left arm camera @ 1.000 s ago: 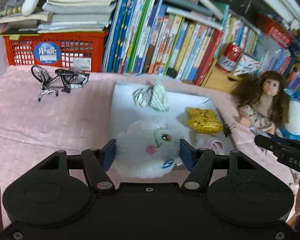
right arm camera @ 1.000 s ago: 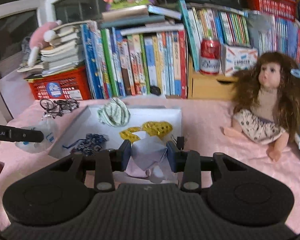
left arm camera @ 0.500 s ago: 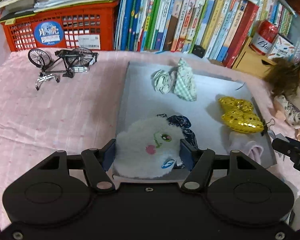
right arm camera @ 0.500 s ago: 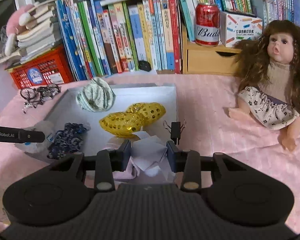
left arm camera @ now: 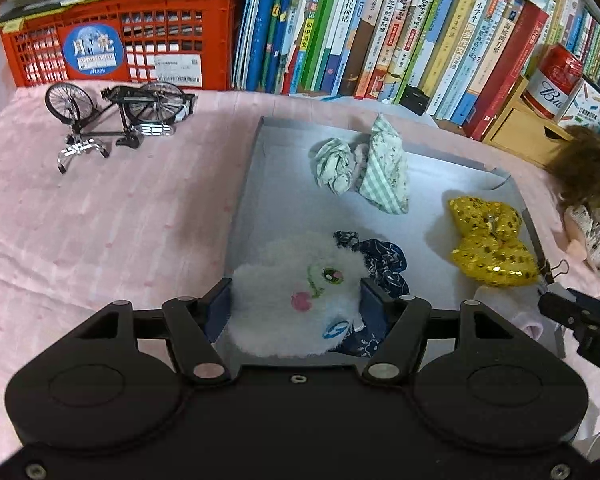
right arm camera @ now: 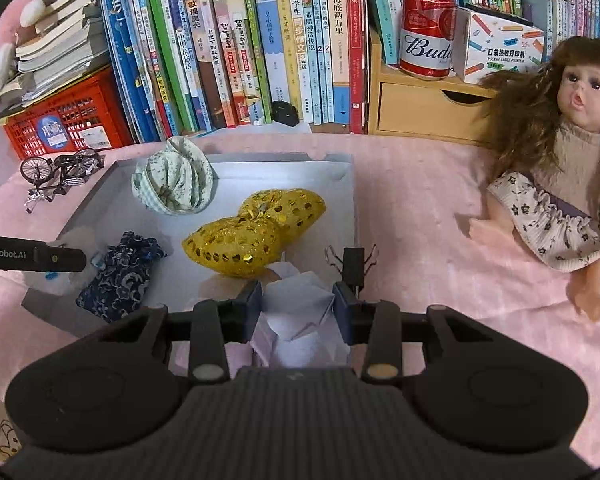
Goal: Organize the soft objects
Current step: 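Lower the plush into the tray and open left tool while right tool releases the white cloth there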
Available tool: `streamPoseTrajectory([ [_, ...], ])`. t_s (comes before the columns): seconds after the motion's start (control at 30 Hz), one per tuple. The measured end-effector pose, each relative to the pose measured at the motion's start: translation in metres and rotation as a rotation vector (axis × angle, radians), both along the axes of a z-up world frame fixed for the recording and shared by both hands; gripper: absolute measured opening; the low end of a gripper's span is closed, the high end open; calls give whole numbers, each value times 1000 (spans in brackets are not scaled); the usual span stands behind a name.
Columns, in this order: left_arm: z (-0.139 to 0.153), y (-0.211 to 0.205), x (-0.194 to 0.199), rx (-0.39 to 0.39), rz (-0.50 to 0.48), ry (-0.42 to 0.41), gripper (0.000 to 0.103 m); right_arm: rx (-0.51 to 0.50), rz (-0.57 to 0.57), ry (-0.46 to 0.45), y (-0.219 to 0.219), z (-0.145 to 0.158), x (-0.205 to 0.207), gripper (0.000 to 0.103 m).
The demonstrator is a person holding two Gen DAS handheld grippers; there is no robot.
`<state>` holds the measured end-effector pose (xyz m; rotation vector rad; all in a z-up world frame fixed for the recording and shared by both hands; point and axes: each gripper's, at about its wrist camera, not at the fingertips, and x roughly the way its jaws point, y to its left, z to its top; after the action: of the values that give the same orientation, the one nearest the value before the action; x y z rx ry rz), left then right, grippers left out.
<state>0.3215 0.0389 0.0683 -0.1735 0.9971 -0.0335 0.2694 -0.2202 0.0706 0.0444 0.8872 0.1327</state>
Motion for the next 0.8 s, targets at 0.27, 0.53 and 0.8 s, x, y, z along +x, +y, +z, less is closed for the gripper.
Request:
streamPoseTrajectory([
  [0.27,-5,2,6,-29,3,33,66,28,-15,60,2,-6,11,48],
  [0.53,-3,1,5,-34,3,15,76,61,-14,58,2,-4,10,69],
  [0.8,10,-3,-4,-37,-23,-17,82,81,-16,37,0,4,3,76],
])
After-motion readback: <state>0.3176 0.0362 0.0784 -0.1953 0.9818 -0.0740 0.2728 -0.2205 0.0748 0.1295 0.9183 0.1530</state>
